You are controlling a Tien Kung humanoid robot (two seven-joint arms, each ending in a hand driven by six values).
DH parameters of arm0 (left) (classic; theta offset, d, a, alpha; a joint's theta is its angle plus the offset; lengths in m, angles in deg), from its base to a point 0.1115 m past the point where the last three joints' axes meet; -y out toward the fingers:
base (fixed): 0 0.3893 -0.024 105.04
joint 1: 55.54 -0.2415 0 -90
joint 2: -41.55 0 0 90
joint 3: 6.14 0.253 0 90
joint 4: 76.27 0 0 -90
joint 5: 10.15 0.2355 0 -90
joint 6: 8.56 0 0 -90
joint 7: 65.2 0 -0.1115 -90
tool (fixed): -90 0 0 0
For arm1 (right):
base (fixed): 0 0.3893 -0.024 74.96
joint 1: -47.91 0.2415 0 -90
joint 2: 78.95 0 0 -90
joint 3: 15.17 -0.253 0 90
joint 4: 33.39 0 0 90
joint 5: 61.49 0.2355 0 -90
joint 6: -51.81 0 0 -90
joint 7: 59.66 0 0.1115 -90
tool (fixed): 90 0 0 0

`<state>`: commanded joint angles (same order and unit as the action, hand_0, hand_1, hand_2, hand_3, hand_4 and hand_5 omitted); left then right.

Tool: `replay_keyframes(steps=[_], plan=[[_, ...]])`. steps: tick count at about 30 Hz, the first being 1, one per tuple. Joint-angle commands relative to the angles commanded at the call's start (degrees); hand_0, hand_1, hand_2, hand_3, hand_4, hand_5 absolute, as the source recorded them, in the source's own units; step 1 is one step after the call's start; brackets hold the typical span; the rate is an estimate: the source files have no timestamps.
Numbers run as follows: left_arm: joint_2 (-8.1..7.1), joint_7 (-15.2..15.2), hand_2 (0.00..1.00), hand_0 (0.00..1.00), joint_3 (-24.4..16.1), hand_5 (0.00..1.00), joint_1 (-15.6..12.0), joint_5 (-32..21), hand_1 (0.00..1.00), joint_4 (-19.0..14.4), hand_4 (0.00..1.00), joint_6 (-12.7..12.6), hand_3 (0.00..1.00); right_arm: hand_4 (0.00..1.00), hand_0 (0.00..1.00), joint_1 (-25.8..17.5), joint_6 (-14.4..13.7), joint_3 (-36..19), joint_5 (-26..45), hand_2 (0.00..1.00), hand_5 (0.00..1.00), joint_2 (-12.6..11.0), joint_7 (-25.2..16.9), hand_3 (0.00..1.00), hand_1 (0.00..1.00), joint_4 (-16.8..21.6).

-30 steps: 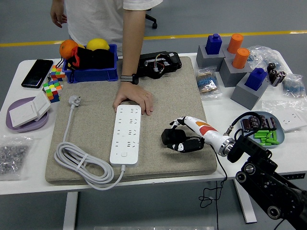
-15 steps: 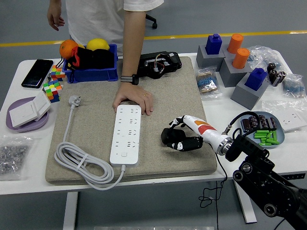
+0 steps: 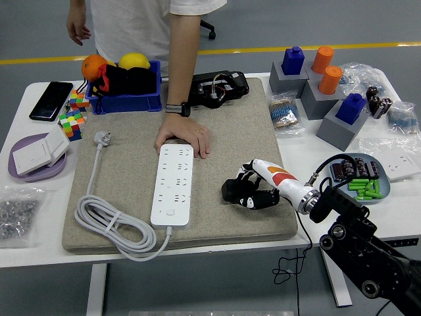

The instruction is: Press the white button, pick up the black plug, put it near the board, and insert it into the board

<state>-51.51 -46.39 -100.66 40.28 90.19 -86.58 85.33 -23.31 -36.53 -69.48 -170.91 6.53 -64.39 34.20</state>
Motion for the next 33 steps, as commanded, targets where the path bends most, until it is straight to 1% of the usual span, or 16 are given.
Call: replay_keyframes(steps=[4,5,10,11,22,23,28,29,33], plan=[[-0.02,0.02,0.631,0.706,0.02,0.219,-0.01,-0.04,0.680,0.00,0.570,0.01,0.704,0.799,0.310,-0.01,-0.15,-0.03,-0.27,0.515,0.002,0.02,-0.20,0.336,0.465,0.06],[-0.03,0.03,0.632,0.705,-0.09,0.218,0.00,0.07,0.681,0.00,0.571,0.00,0.705,0.737,0.285,-0.02,-0.26,-0.04,-0.40,0.469,0.002,0.00,-0.31,0.242,0.411,0.17],[-0.07,0.04,0.632,0.705,-0.24,0.218,0.00,0.21,0.681,0.00,0.571,-0.01,0.705,0.737,0.285,0.03,-0.78,-0.15,-0.89,0.469,0.002,-0.14,-0.59,0.242,0.411,1.28],[-0.07,0.05,0.632,0.705,-0.29,0.218,-0.01,0.26,0.681,0.00,0.571,-0.01,0.706,0.755,0.293,0.07,-0.90,-0.17,-0.94,0.446,0.002,-0.14,-0.63,0.258,0.404,1.51],[0.00,0.06,0.632,0.706,-0.28,0.217,-0.10,0.24,0.681,0.00,0.571,0.02,0.706,0.766,0.298,-0.05,-0.47,-0.22,-1.21,0.459,0.002,-0.14,-0.14,0.270,0.407,2.73],[-0.01,0.05,0.631,0.707,-0.29,0.217,-0.11,0.25,0.681,0.00,0.571,0.01,0.706,0.776,0.301,-0.05,-0.45,-0.22,-1.17,0.464,0.002,-0.15,-0.11,0.287,0.414,2.93],[-0.04,0.06,0.631,0.707,-0.37,0.217,-0.09,0.31,0.681,0.00,0.571,0.01,0.706,0.776,0.301,0.17,-0.94,-0.29,-0.54,0.464,0.002,-0.25,-0.66,0.287,0.414,4.16],[-0.03,0.05,0.632,0.707,-0.38,0.217,-0.06,0.34,0.681,0.00,0.572,0.01,0.706,0.797,0.308,0.19,-0.96,-0.35,-0.58,0.467,0.002,-0.27,-0.70,0.326,0.415,4.27],[-0.01,0.02,0.632,0.707,-0.24,0.217,-0.04,0.20,0.681,0.00,0.572,0.03,0.706,0.797,0.308,0.10,-0.67,-0.41,-0.37,0.467,0.002,-0.28,-0.64,0.326,0.415,4.48]])
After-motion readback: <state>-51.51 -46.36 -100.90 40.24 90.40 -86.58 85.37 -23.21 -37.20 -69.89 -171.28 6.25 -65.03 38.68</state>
